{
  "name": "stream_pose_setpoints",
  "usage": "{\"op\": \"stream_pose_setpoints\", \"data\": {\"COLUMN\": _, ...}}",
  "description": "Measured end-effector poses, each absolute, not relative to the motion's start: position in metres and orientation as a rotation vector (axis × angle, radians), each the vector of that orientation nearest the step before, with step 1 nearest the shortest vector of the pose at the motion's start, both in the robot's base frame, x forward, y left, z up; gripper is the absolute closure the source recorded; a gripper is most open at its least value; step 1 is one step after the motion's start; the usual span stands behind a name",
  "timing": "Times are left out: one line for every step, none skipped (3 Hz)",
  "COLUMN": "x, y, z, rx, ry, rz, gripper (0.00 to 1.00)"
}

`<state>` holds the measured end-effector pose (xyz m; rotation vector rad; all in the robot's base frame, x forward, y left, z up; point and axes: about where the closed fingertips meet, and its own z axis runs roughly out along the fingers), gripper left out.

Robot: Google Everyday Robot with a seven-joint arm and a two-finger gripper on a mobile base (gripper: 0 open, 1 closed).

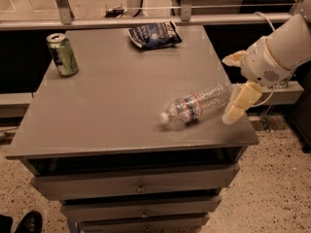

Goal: Move water bottle near green can

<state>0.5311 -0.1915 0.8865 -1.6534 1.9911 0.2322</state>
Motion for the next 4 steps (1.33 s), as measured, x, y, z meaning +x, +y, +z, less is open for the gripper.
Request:
{"op": "stream_pose_setpoints", "data": {"x": 0.540, "y": -0.188, "z": 0.872, "rx": -1.642, "ry": 1.970, "rz": 0.309, "gripper": 0.00}}
{"op": "stream_pose_setpoints", "data": {"x": 0.547, "y": -0.187, "z": 0.860, "rx": -1.615, "ry": 1.986, "rz": 0.385, "gripper": 0.00}}
{"op": "stream_pose_setpoints", "data": {"x": 0.552, "y": -0.185, "z": 0.853, "rx": -1.601, "ry": 1.997, "rz": 0.433, "gripper": 0.00}}
{"op": "stream_pose_setpoints", "data": {"x": 0.555, "y": -0.182, "z": 0.849, "rx": -1.599, "ry": 2.009, "rz": 0.478, "gripper": 0.01}}
